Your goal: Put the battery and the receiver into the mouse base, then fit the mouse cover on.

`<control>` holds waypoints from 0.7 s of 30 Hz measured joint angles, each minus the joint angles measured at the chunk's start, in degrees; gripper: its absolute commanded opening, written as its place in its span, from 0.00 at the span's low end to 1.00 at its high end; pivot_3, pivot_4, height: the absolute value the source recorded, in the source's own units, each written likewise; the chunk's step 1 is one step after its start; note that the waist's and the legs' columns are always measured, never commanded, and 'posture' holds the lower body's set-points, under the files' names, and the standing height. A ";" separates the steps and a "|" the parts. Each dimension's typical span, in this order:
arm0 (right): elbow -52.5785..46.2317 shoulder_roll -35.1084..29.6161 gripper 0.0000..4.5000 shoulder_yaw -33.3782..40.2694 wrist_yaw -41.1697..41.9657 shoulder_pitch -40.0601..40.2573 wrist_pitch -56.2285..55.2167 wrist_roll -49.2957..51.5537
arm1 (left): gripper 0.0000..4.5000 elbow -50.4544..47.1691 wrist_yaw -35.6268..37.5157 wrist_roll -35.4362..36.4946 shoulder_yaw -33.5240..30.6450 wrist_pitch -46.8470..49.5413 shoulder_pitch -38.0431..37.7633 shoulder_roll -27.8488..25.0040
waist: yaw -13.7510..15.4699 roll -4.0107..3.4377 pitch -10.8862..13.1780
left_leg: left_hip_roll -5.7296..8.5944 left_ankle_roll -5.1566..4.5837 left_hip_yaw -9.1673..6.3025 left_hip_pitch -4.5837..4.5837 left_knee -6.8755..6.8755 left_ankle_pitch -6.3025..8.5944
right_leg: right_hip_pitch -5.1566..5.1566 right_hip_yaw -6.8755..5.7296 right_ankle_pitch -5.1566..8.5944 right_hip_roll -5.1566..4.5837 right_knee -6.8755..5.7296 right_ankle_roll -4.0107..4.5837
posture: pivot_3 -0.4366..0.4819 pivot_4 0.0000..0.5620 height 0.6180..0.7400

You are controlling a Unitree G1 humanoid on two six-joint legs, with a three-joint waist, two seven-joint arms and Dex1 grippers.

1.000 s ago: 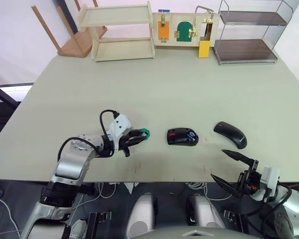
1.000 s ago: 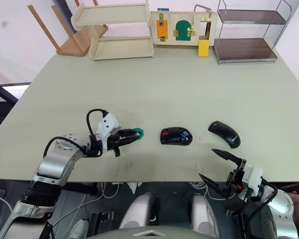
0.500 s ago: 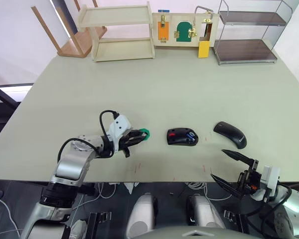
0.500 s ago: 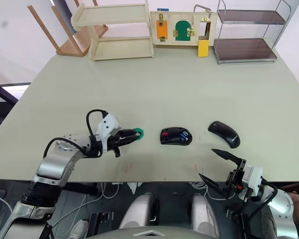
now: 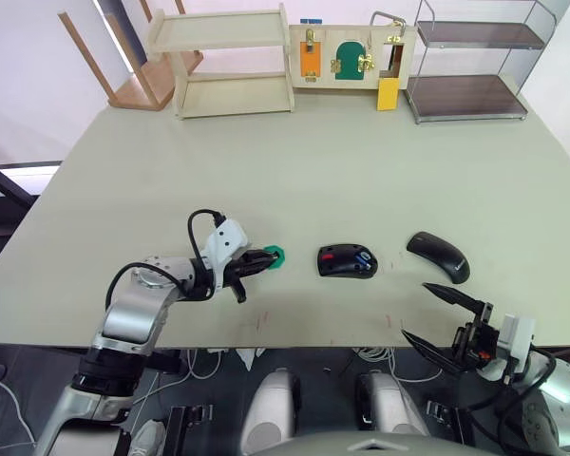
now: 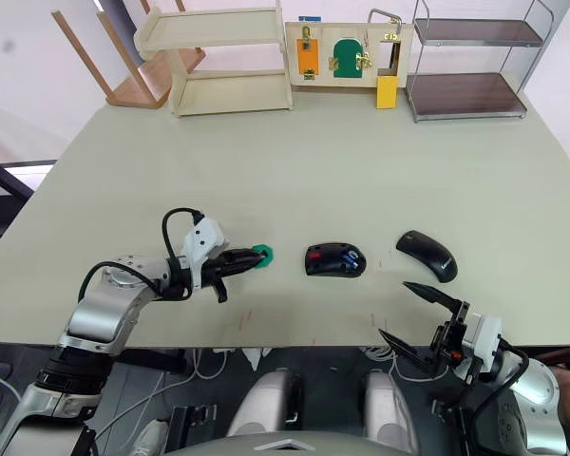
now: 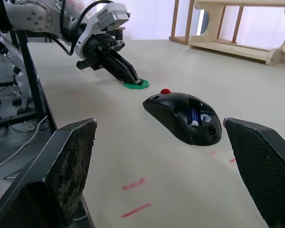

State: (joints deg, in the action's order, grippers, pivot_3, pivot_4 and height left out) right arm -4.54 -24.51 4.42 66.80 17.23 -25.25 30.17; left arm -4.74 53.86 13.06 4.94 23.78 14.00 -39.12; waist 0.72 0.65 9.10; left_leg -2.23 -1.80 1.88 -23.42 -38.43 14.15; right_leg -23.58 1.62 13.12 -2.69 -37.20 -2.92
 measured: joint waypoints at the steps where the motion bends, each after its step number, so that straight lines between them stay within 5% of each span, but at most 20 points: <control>1: 0.00 0.00 1.00 0.00 0.03 -0.03 0.00 0.04 | 0.00 -0.01 0.04 0.00 0.01 0.00 0.02 -0.03 | 0.00 0.00 0.00 | 0.00 0.00 0.00 0.00 0.00 0.00 | 0.00 0.00 0.00 0.00 0.00 0.00 | 0.48 0.27 1.00; 11: -1.30 -0.09 1.00 -1.97 2.36 -1.82 1.73 1.47 | 0.00 1.82 8.75 0.74 -0.37 -3.56 5.87 -5.89 | 0.00 0.01 0.01 | 0.00 0.00 0.02 -0.01 0.00 0.00 | -0.02 0.01 0.01 0.01 -0.05 0.00 | 0.48 0.27 1.00; 21: -11.64 -2.80 1.00 -4.09 -2.90 -4.42 15.00 3.63 | 0.00 8.51 19.54 0.59 1.11 -11.36 14.28 -7.33 | 0.03 0.04 0.03 | 0.01 0.00 0.01 -0.04 -0.04 0.00 | -0.04 0.01 0.01 0.02 -0.12 0.00 | 0.48 0.27 1.00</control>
State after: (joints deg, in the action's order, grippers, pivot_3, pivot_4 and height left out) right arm -16.17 -27.31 0.33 63.90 12.81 -10.25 33.80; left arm 3.77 73.40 13.64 6.05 12.42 28.28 -46.45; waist 0.75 0.69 9.12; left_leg -2.22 -1.80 1.89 -23.46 -38.48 14.14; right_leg -23.62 1.63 13.13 -2.68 -37.32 -2.92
